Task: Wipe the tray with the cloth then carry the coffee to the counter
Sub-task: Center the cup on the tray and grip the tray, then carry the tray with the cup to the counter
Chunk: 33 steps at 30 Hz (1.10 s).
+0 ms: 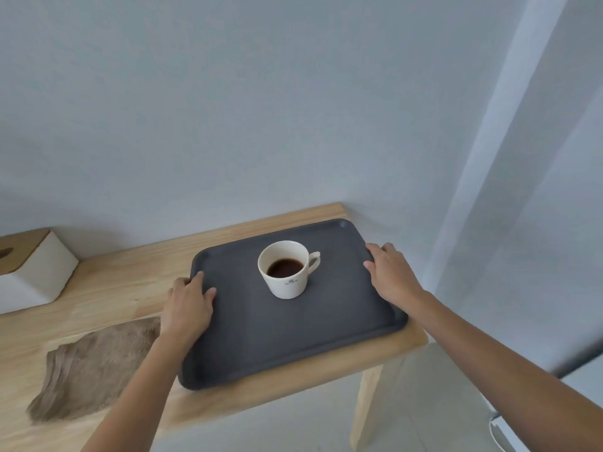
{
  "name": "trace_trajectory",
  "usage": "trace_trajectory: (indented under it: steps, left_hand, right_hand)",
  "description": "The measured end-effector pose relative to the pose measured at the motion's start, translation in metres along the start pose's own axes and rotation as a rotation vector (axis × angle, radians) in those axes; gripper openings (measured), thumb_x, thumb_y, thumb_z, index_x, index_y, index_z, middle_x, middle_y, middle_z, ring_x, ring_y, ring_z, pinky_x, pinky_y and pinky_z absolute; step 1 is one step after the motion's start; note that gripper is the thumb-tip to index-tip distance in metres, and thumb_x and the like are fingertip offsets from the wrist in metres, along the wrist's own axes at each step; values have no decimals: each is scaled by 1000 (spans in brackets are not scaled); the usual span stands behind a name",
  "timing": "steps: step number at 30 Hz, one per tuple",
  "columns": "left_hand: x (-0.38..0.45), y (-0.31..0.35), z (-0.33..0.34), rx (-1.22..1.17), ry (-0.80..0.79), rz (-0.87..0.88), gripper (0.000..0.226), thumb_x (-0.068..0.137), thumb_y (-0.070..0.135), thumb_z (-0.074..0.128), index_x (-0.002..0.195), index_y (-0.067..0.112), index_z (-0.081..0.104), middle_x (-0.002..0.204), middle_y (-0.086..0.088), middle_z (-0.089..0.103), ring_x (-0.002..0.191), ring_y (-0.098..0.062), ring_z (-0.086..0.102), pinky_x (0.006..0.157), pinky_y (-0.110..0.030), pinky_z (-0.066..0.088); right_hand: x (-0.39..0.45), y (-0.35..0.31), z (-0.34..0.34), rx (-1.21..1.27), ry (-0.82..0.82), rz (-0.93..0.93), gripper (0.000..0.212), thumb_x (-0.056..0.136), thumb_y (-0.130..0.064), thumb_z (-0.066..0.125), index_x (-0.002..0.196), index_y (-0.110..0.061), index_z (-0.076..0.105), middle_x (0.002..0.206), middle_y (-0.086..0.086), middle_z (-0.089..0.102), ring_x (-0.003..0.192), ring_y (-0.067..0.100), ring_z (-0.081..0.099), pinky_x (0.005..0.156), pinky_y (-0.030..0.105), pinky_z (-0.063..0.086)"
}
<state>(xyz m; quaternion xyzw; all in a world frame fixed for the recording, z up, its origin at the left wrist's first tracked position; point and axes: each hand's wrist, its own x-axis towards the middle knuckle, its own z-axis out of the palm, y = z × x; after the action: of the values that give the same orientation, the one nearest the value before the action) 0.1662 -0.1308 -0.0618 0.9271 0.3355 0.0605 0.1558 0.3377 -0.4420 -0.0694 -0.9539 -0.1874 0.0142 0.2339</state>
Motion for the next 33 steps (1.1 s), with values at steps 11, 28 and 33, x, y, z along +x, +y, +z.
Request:
trace_trajectory:
  steps: [11,28,33]
  left_hand:
    - [20,6,12,-72,73,170,31,97,9,42,120,-6,57,109,-33,57,97,-46,55,82,-45,43]
    - [-42,276,96,-237,-96,876,25,92,4,46,108,-4,64,85,-32,61,90,-46,56,75,-46,41]
    - [-123,381,139,-314,-184,987,34,94,6,45,123,0,61,99,-33,60,99,-46,55,91,-46,41]
  right_hand:
    - [-41,15,-8,-77,112,128,33,102,-20,31,131,-14,47,90,13,56,83,33,57,71,39,47]
    - [-251,177,-123,-20,493,700,34,100,-20,31,126,-18,52,95,13,65,87,31,60,78,48,52]
    - [-333,250,-170,-10,575,839,30,99,-19,33,120,-11,54,100,12,67,91,32,61,83,48,51]
